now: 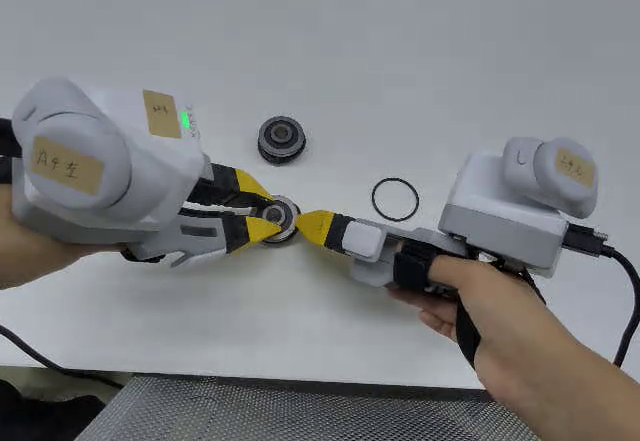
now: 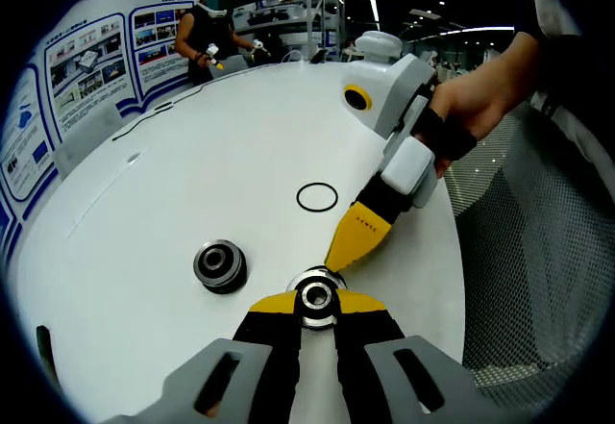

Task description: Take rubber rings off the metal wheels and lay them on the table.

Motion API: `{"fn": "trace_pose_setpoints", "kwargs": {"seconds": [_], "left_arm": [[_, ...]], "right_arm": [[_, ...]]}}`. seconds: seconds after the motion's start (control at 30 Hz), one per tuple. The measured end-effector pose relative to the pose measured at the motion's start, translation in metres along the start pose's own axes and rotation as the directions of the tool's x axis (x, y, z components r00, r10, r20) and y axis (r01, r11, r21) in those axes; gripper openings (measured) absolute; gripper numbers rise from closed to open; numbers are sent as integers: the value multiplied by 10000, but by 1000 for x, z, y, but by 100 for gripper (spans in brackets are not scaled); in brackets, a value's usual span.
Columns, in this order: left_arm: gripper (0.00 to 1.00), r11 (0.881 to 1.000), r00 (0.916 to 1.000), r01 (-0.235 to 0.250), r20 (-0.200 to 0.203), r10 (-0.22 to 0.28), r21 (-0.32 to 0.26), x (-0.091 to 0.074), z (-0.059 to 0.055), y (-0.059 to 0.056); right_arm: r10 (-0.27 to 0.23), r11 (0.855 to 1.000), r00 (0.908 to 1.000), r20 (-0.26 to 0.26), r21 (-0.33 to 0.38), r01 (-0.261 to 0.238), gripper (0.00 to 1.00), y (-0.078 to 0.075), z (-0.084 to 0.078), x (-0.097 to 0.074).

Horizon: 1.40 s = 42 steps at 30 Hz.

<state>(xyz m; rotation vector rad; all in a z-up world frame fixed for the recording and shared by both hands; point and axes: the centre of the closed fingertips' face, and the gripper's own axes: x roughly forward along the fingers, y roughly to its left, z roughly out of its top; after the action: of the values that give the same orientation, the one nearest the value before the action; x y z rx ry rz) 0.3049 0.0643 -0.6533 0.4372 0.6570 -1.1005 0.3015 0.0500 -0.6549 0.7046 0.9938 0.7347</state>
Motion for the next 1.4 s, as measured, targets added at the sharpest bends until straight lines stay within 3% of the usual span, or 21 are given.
{"fn": "trace_pose_setpoints", "kwargs": {"seconds": [0.47, 1.4], "left_arm": [[12, 10000, 10000, 0, 21, 0, 50, 0, 0, 0], [12, 10000, 10000, -10, 8, 10, -22, 0, -1, 1]], "right_arm": [[-241, 9960, 9995, -190, -863, 224, 1, 3, 0, 3], [-423, 9831, 9988, -228, -1792, 376, 1, 2, 0, 11]]}}
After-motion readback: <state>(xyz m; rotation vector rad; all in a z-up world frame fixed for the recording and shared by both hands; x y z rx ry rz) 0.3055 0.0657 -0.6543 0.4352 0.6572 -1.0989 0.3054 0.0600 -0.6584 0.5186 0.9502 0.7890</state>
